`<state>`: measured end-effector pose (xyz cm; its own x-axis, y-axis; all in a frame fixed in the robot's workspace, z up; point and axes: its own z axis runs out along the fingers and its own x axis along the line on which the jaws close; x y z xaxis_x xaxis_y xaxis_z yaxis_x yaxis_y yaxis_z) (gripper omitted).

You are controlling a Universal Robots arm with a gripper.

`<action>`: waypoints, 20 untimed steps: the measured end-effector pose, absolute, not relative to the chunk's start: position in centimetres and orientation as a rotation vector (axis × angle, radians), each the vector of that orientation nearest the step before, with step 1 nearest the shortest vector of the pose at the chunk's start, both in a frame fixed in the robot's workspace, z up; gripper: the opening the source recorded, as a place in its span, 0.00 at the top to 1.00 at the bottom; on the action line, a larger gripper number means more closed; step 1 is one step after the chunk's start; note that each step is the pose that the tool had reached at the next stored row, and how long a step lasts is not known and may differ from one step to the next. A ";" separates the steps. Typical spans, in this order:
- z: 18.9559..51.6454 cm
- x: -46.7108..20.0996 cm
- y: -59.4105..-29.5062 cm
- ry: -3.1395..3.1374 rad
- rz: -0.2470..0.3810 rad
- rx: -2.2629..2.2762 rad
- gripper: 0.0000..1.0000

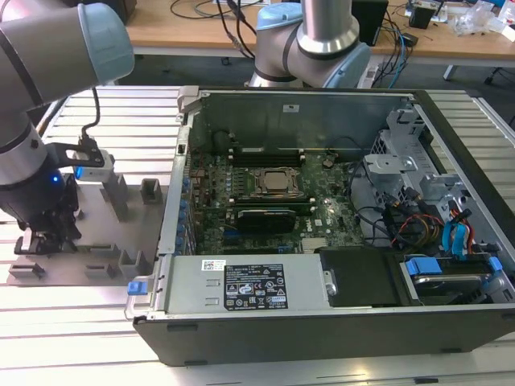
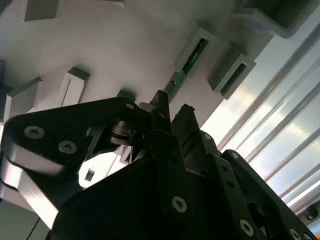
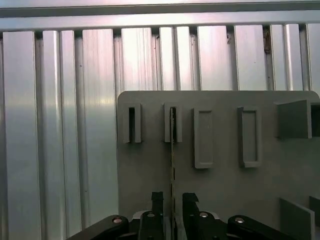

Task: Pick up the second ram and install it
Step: 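Pick up the second ram and move it above second insertion slot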

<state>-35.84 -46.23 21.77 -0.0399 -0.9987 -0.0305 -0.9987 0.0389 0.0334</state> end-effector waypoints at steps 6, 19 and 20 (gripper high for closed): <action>20.2 -36.5 -46.2 -2.258 -0.075 2.185 0.70; 20.2 -36.5 -46.2 -2.258 -0.075 2.184 0.87; 20.1 -36.5 -46.2 -2.258 -0.075 2.184 0.87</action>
<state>-36.46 -46.22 20.15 -0.0336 -0.9989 -0.0340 -0.9989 0.0325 0.0336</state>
